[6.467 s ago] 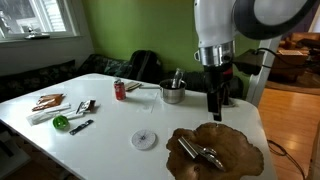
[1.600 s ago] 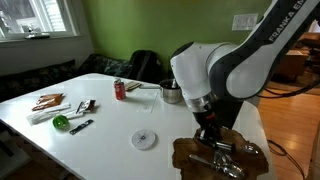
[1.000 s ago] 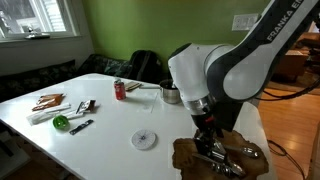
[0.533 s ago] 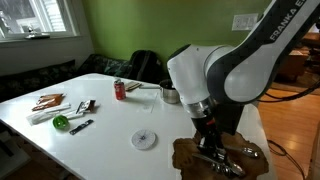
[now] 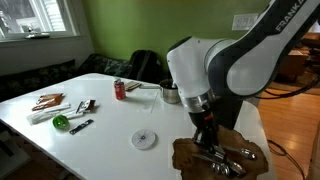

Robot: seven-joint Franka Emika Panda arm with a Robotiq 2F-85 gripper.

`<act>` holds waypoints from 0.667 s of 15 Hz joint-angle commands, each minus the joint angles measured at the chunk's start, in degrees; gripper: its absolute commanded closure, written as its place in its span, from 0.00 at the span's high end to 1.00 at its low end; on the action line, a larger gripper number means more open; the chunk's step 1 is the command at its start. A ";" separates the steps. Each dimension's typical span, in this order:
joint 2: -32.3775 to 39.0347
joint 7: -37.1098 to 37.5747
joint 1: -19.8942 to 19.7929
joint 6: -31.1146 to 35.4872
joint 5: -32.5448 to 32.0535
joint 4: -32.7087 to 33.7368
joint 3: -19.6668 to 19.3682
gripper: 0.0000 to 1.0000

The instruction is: Remove the silver object from the wooden box

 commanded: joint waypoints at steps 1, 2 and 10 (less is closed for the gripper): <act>-9.50 3.75 1.58 5.03 -3.72 -4.94 -0.50 0.09; -11.25 6.53 1.96 5.31 -6.06 -5.33 -1.09 0.09; -7.15 3.54 -0.87 2.94 -5.86 -5.55 1.25 0.80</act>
